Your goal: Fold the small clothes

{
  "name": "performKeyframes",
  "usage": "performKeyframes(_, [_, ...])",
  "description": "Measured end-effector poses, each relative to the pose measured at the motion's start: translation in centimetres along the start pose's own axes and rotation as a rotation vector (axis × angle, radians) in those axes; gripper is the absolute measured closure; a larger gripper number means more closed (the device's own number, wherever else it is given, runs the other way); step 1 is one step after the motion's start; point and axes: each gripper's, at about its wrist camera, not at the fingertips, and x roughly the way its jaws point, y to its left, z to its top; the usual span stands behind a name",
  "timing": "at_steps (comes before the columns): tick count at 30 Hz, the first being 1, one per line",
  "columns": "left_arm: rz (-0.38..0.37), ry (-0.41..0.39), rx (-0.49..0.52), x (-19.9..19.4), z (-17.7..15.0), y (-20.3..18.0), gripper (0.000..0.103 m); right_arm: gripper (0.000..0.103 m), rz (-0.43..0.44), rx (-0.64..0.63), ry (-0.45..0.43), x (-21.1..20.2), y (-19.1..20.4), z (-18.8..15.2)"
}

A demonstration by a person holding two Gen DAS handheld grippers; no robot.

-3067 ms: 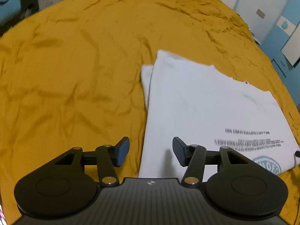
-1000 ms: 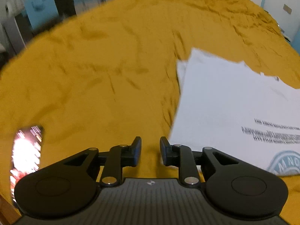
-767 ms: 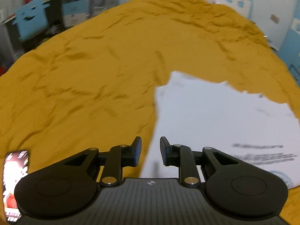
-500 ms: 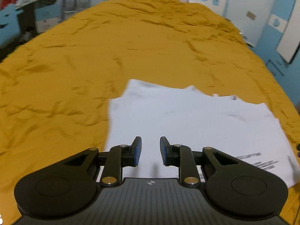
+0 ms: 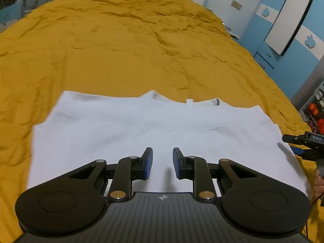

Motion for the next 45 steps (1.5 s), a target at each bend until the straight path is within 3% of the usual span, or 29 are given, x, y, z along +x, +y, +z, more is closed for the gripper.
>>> performKeyframes(2, [-0.01, 0.006, -0.007, 1.2, 0.5, -0.4, 0.076, 0.04, -0.004, -0.013, 0.007, 1.0, 0.0, 0.3])
performKeyframes(4, [-0.065, -0.003, -0.019, 2.4, 1.0, -0.8, 0.076, 0.04, -0.002, -0.034, 0.012, 1.8, 0.1, 0.4])
performKeyframes(6, [-0.101, -0.004, -0.016, 3.5, 1.5, -1.5, 0.076, 0.047, 0.006, -0.051, 0.009, 2.6, 0.1, 0.5])
performKeyframes(11, [-0.06, 0.023, 0.025, 6.6, 2.3, -3.5, 0.076, 0.076, 0.031, -0.034, 0.003, 3.7, -0.3, 1.1])
performKeyframes(14, [0.007, 0.07, 0.003, 8.3, 1.8, -3.3, 0.078, 0.089, 0.034, -0.033, 0.005, 4.0, -0.2, 1.4])
performKeyframes(17, [0.004, 0.056, -0.003, 7.6, 1.5, -3.3, 0.078, 0.096, 0.045, -0.034, -0.007, 3.7, 0.3, 1.4])
performKeyframes(24, [0.036, 0.008, 0.066, 1.1, 1.8, -2.9, 0.078, 0.098, 0.074, -0.06, -0.047, 0.8, 4.4, 1.8])
performKeyframes(33, [0.184, -0.067, 0.048, -7.5, 2.3, 1.9, 0.078, 0.098, 0.172, -0.078, -0.058, -2.7, 14.5, 0.9])
performKeyframes(39, [0.189, -0.093, -0.025, -11.3, 1.3, 6.0, 0.078, 0.098, 0.198, -0.118, -0.028, -2.2, 22.5, -0.4])
performKeyframes(45, [0.103, -0.128, -0.167, -12.7, 0.2, 10.4, 0.078, 0.098, 0.213, -0.148, 0.01, -0.3, 30.3, -3.5])
